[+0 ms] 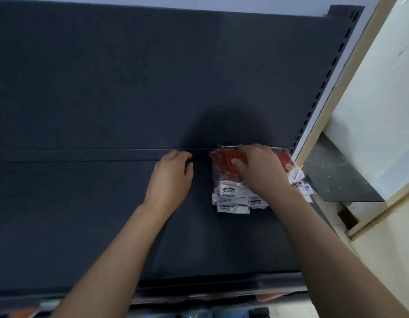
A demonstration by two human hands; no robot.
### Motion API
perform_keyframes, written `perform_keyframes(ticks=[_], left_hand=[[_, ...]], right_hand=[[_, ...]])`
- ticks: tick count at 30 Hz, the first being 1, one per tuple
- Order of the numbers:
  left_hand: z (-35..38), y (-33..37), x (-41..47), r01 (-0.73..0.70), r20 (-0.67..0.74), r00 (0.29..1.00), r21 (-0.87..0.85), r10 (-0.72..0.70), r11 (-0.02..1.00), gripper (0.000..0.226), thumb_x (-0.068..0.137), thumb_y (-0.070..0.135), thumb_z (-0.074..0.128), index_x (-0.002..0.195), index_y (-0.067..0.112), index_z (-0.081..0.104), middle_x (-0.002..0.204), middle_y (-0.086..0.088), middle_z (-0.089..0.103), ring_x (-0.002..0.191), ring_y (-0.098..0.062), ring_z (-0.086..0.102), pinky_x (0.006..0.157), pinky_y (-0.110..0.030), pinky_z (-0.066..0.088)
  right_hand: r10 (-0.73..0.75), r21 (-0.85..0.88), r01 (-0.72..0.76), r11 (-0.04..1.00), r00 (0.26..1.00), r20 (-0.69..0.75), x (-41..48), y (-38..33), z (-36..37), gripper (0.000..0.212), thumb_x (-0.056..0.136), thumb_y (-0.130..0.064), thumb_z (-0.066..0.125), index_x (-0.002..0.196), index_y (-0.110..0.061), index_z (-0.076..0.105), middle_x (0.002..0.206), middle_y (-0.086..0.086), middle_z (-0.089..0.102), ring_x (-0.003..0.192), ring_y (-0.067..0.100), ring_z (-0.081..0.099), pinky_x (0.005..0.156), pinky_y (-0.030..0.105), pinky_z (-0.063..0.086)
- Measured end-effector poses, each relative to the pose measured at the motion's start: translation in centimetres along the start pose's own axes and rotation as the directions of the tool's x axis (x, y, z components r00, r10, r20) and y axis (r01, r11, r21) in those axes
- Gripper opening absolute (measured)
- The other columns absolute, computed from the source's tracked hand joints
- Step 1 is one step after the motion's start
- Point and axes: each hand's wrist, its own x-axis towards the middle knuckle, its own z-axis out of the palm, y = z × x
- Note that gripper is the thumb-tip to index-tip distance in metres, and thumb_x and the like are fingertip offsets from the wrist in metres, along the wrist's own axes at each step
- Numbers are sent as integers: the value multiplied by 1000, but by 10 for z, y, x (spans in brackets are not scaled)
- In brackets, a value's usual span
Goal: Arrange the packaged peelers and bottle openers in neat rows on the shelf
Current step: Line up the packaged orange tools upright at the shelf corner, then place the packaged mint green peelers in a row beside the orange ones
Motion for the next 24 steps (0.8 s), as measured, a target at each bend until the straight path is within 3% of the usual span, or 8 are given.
perform_keyframes(ticks=[12,19,24], left_hand=[[-106,-102,-75,-42,-71,996,202,58,978,25,94,14,50,115,5,60,106,-10,61,97,-27,55,91,-35,38],[-178,-176,-136,108,-127,990,339,-68,935,25,92,15,52,114,6,61,106,-12,62,98,-32,56,89,-41,41],[-228,-218,-184,259,-224,958,402,-180,878,18,84,6,63,100,0,65,93,-19,64,87,-39,60,79,-46,47]], right_hand=[[-244,10,244,970,965,93,-42,-150,30,37,93,-36,51,120,-10,55,124,9,55,115,27,46,96,38,38],[-431,71,425,902,892,138,-64,-262,60,38,94,-37,49,120,-10,55,123,9,55,113,28,47,93,39,39],[-586,131,571,811,793,170,-74,-343,83,36,94,-38,49,117,-11,56,120,9,56,111,28,48,90,38,38]])
